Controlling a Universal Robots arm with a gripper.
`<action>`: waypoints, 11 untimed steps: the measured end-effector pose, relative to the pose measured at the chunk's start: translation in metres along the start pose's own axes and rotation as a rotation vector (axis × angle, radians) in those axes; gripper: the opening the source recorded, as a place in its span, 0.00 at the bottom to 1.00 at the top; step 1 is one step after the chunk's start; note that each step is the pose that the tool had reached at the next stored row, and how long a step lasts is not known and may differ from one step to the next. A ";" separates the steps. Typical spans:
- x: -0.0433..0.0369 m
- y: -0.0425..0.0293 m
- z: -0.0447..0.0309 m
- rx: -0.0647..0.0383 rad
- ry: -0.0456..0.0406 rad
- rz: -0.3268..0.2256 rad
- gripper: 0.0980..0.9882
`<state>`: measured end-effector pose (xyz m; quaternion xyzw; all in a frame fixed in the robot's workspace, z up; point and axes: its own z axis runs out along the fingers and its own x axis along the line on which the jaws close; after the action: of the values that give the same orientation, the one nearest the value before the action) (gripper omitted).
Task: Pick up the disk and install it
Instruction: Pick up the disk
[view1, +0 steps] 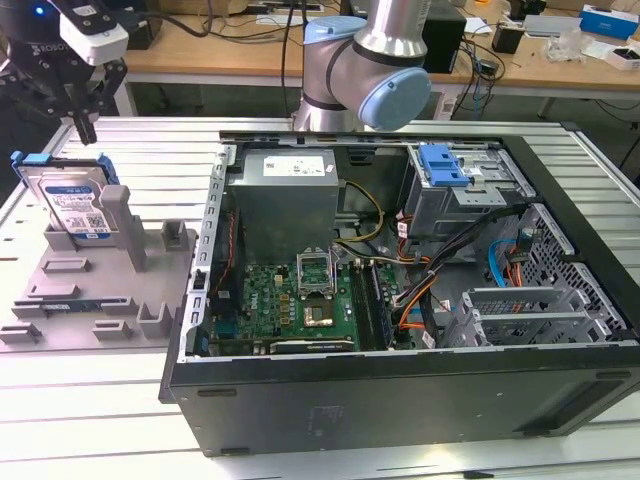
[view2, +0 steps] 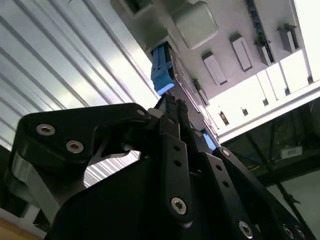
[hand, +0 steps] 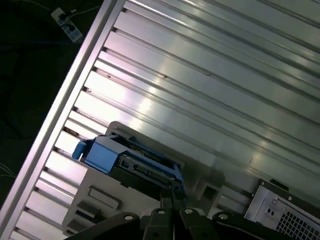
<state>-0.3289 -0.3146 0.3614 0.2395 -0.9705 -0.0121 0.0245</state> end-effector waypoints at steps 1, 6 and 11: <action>0.0000 0.0000 0.0001 0.001 0.0006 -0.017 0.15; -0.0001 0.0000 0.0005 0.006 0.0050 -0.140 0.36; -0.0001 -0.0001 0.0009 0.012 0.0084 -0.264 0.43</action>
<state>-0.3288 -0.3146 0.3605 0.3654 -0.9305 -0.0086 0.0254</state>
